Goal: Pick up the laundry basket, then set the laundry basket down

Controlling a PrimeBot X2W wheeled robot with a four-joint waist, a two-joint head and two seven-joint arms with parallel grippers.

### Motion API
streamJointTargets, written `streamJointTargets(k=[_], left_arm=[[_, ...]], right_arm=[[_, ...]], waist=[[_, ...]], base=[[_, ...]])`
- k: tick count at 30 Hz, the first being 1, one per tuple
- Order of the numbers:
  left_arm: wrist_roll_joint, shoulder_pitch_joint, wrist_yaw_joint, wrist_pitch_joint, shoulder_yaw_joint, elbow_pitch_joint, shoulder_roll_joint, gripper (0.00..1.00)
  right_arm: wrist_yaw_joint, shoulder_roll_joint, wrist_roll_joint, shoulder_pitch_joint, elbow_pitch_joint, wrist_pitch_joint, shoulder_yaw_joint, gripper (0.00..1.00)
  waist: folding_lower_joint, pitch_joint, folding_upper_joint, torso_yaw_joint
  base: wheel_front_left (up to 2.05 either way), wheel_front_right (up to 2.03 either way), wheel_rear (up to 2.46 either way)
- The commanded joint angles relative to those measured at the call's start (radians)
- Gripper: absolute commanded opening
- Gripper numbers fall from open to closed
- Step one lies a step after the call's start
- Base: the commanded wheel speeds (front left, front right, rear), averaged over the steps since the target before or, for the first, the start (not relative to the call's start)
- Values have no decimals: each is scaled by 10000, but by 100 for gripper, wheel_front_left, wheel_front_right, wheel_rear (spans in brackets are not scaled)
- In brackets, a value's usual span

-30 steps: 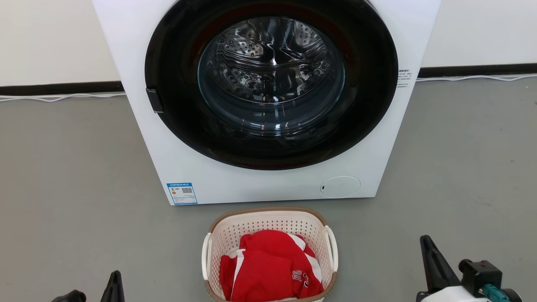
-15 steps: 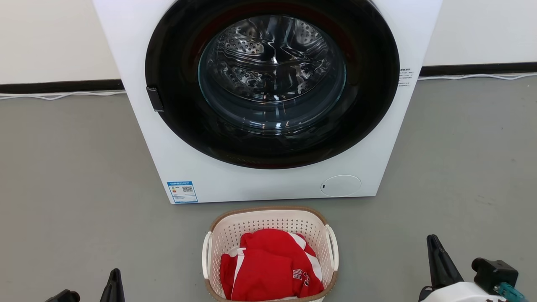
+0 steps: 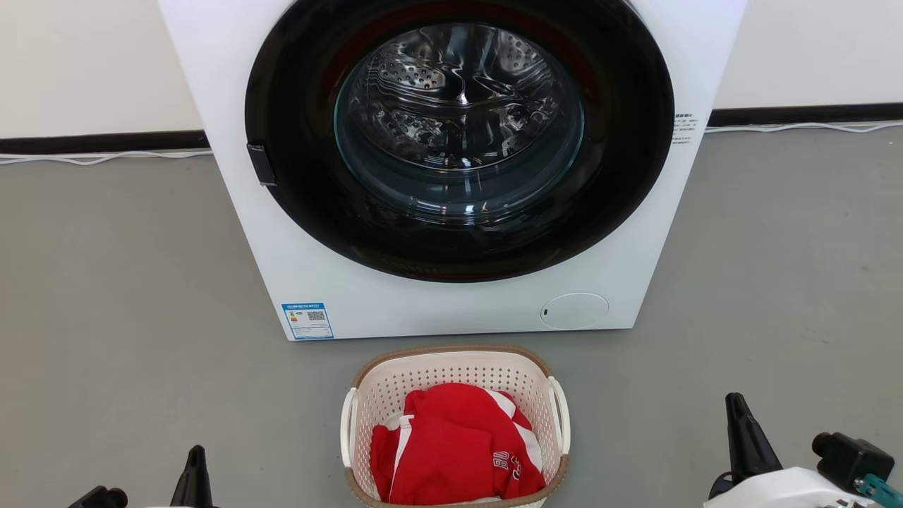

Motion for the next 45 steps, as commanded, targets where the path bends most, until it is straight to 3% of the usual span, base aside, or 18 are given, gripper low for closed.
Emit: streamJointTargets(k=[1,45], left_arm=[[-363,-469,-97,71,45,-332,98,0],[-4807,-788,-246,1366,-180,-1178,-19,0]], right_arm=[[28,-61,412,-452,-348,157,-17,0],[45,-36,5952,-726,-848,1450,-76,0]], waist=[[-2,6,-1,4],[-2,138,-1,79]], base=[[0,0,0],[0,0,0]])
